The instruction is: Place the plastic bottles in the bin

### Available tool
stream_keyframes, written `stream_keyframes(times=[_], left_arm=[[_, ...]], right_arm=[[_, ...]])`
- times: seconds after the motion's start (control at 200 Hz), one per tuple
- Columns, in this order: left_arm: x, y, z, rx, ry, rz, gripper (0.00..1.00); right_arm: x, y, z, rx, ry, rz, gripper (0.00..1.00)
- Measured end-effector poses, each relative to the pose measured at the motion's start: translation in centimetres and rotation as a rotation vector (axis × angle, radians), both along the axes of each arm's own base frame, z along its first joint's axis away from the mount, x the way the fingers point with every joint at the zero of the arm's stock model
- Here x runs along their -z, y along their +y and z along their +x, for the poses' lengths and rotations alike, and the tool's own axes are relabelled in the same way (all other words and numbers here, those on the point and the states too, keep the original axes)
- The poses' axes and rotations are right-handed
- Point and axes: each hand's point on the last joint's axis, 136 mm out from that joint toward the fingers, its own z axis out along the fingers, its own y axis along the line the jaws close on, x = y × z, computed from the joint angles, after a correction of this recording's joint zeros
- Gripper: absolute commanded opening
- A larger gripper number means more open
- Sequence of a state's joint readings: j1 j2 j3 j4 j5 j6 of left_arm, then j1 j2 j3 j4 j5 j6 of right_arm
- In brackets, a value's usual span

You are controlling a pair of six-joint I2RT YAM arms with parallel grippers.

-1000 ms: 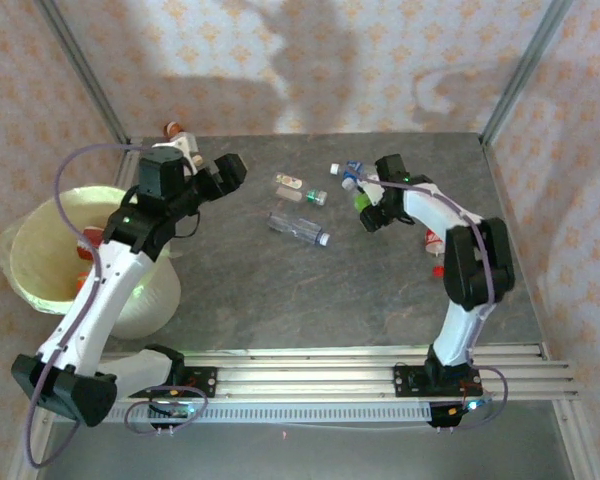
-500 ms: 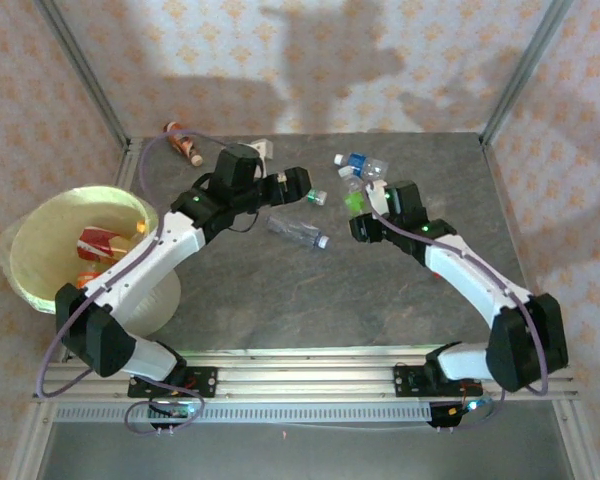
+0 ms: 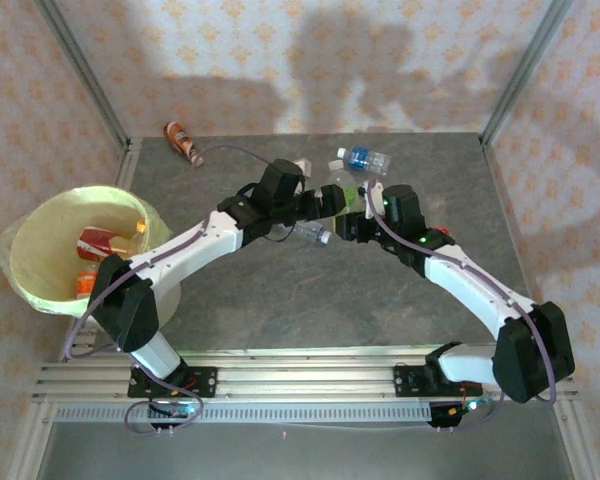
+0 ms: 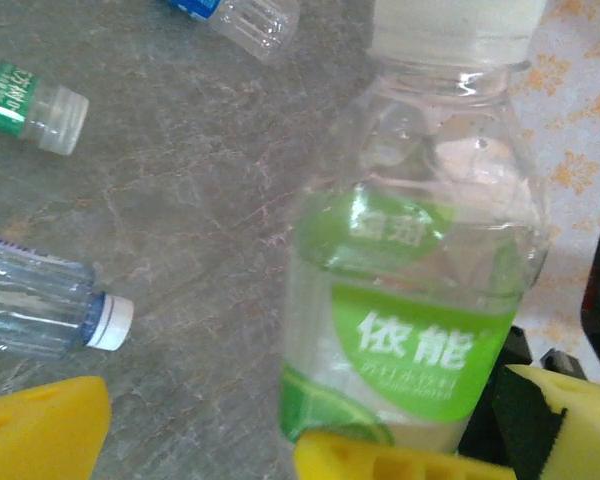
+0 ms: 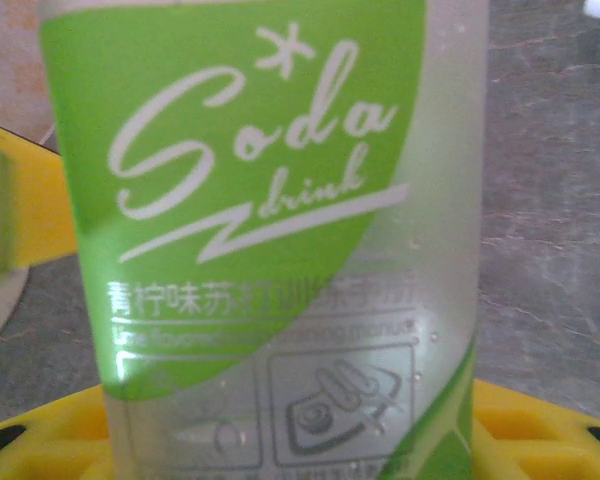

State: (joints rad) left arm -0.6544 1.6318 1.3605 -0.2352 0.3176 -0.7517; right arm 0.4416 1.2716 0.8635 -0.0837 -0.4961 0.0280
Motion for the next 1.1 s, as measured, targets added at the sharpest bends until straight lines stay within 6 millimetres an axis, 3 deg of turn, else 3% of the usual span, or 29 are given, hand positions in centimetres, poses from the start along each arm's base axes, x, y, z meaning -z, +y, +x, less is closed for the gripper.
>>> stream_keyframes(times=[0.2, 0.34, 0.545, 0.801, 0.906, 0.961, 1.036, 1.096], left_arm=[[-0.4, -0.3, 0.6, -0.012, -0.011, -0.013, 0.99], [-1.3, 0.2, 1.8, -0.061, -0.035, 0.032, 0.91], [-1.6, -0.3, 1.9, -0.021, -0.054, 0.064, 0.74], [1.5, -1.0, 1.7, 0.051, 0.003, 0.145, 0.73], [1.7, -0.9, 1.6, 0.056, 0.009, 0.155, 0.60], [1.5, -0.9, 1.7, 0.049, 0.008, 0.144, 0.56], [1.4, -0.7, 1.6, 0.041, 0.009, 0.128, 0.53], [1.4, -0.4, 1.5, 0.039, 0.010, 0.129, 0.51]], right_arm=[[0.2, 2.1, -0.9, -0.084, 0.021, 0.041, 0.48], [-0.5, 2.7, -1.0, -0.113, 0.010, 0.078, 0.49], [-0.5, 3.1, -1.6, -0.148, 0.048, 0.112, 0.49], [-0.7, 3.9, -2.6, -0.200, 0.075, 0.137, 0.49], [-0.5, 4.0, -2.8, -0.207, 0.085, 0.139, 0.50], [-0.5, 4.0, -2.8, -0.207, 0.084, 0.139, 0.55], [-0.6, 4.1, -2.7, -0.207, 0.080, 0.138, 0.74], [-0.8, 4.2, -2.7, -0.207, 0.081, 0.143, 0.83]])
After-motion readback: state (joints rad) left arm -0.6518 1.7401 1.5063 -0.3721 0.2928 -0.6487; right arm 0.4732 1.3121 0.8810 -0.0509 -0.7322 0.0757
